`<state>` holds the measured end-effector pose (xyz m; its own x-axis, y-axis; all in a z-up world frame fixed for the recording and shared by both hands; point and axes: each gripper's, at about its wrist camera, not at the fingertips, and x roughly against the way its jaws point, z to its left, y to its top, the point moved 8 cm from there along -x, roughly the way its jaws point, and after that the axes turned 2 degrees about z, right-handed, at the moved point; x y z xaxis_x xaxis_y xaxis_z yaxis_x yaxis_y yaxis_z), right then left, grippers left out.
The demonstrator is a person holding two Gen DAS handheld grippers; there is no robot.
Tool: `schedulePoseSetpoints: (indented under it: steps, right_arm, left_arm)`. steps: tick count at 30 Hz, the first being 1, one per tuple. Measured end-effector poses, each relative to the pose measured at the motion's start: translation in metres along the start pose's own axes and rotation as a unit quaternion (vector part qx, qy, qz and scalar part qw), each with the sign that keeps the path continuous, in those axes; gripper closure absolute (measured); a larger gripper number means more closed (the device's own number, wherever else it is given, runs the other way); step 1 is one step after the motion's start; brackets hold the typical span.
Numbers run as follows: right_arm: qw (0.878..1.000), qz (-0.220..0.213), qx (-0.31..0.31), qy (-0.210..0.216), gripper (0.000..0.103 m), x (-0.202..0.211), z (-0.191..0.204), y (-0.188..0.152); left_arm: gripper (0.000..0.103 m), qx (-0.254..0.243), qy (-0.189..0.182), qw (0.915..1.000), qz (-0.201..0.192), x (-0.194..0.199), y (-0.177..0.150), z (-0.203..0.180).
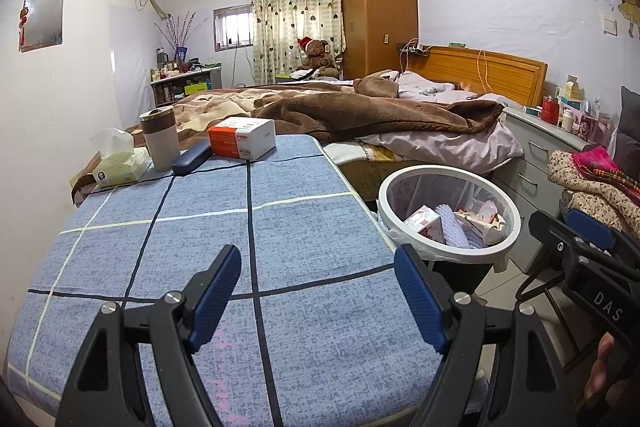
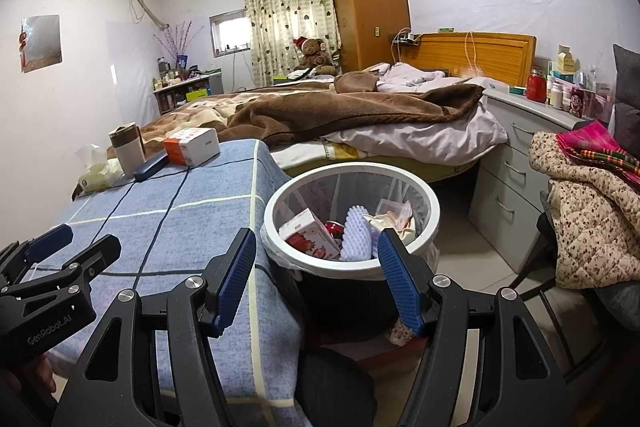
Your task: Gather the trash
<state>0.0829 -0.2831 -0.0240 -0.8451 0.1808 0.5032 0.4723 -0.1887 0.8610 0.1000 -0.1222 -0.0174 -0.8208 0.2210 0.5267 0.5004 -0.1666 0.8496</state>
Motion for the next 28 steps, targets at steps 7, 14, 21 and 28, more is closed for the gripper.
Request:
schedulePoseSetpoints:
  steps: [7,14,21,28]
  right_arm:
    - [1.0,0.001,0.001,0.001,0.038,0.0009,0.0007,0.0001]
    - [1.0,0.002,0.002,0.001,0.038,0.0011,0.002,0.001]
    - [1.0,0.001,0.002,0.001,0.038,0.001,0.002,0.0012]
    - [1.0,0.002,0.002,0.001,0.038,0.0009,0.0021,0.0013]
  left_arm:
    - [0.023,0.001,-0.002,1.0,-0.001,0.0008,0.0,-0.0001]
    - [0.023,0.004,-0.006,1.0,0.0,0.0008,-0.0004,0.0014]
    - [0.022,0.004,-0.007,1.0,0.001,0.0005,-0.0005,0.0018]
    - [0.023,0.003,-0.006,1.0,0.002,-0.0004,-0.0011,0.0022]
